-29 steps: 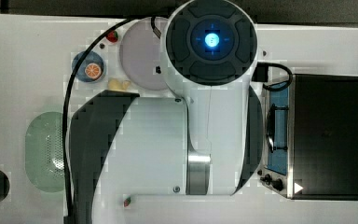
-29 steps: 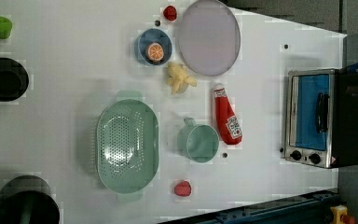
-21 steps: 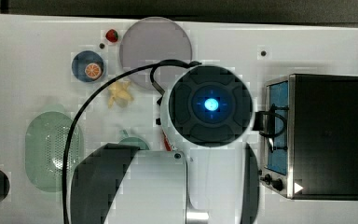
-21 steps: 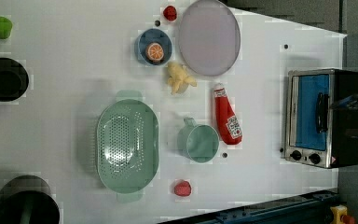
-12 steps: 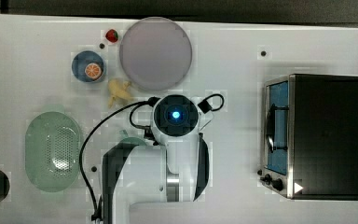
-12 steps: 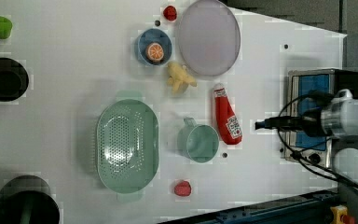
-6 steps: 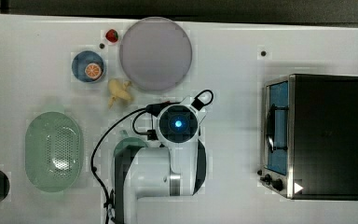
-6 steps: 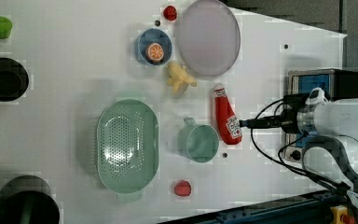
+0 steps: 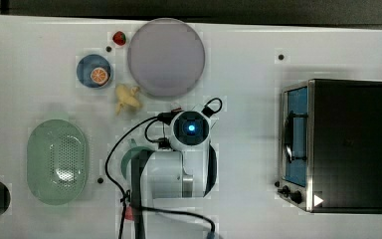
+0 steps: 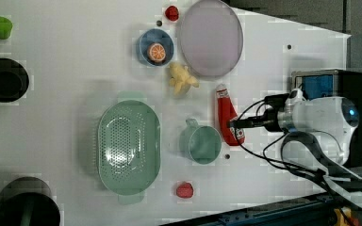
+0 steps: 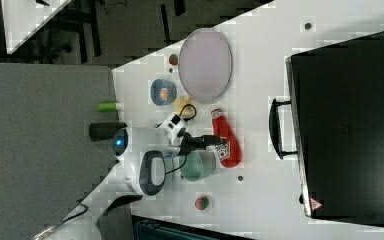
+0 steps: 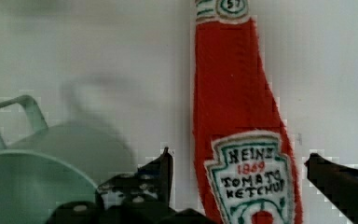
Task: Pick Ketchup from the table and place it in strainer.
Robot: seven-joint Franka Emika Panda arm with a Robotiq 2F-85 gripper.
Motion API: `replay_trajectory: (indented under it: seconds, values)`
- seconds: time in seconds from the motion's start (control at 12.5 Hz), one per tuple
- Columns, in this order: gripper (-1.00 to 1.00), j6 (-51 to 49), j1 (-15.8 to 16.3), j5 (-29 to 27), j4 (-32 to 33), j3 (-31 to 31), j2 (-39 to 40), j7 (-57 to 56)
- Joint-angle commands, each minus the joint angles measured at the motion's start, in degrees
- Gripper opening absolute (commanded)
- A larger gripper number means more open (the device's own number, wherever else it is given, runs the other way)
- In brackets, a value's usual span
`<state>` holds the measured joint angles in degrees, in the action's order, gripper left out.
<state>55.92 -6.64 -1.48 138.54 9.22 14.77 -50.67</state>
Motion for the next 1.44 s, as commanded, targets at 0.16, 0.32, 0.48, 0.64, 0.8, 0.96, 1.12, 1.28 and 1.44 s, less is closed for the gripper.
replay_trajectory:
  seconds: [0.16, 0.32, 0.48, 0.64, 0.8, 0.96, 1.12, 1.28, 1.44]
  values:
    - [1.00, 4.09, 0.27, -0.01, 0.19, -0.72, 3.34, -2.85]
    - [0.91, 6.46, 0.29, -0.01, 0.31, -0.88, 5.02, -2.85]
    - [0.43, 6.63, 0.38, -0.02, 0.43, -0.72, 5.61, -2.87]
    - [0.24, 6.73, 0.35, -0.02, 0.18, -0.78, 4.35, -2.86]
    - [0.24, 5.33, 0.26, -0.02, 0.20, -0.80, 0.98, -2.88]
    - [0.24, 0.12, 0.20, -0.07, 0.14, -0.79, -4.45, -2.87]
    - [0.24, -7.62, 0.30, -0.09, -0.15, -0.57, -11.21, -2.86]
    - [0.24, -14.22, 0.55, -0.13, -0.58, -0.11, -18.09, -2.68]
    - [0.24, -19.52, 1.09, -0.24, -1.34, 1.26, -23.81, -1.60]
